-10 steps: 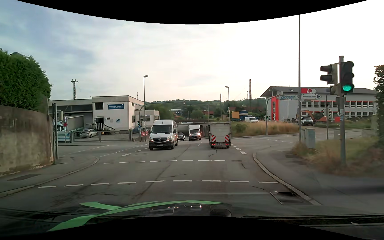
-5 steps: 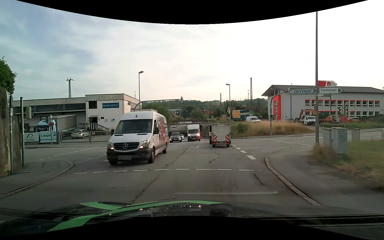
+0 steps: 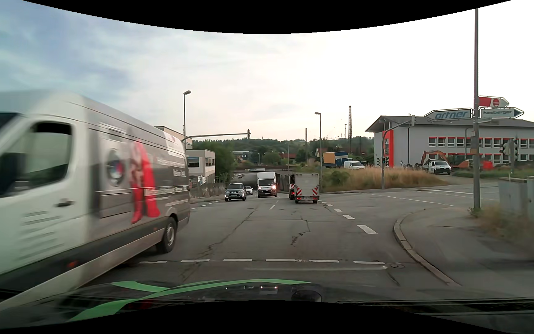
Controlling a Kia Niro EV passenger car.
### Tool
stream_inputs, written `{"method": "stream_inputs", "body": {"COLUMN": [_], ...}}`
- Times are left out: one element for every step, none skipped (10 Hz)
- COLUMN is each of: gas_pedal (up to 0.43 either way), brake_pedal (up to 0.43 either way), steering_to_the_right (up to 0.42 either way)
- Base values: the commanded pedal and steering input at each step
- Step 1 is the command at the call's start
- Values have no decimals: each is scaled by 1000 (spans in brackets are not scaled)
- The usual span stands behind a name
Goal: Follow the waypoints while adhering to traffic rules and regulations
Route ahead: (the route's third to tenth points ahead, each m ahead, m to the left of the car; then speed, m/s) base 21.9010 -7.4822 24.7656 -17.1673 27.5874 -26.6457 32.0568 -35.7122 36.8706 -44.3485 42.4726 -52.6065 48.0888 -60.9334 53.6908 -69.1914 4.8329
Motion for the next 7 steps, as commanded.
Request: {"method": "stream_inputs", "body": {"gas_pedal": [0, 0, 0, 0, 0, 0, 0], "brake_pedal": [0, 0, 0, 0, 0, 0, 0], "steering_to_the_right": [16, 23, 31, 40, 50, 59, 69]}}
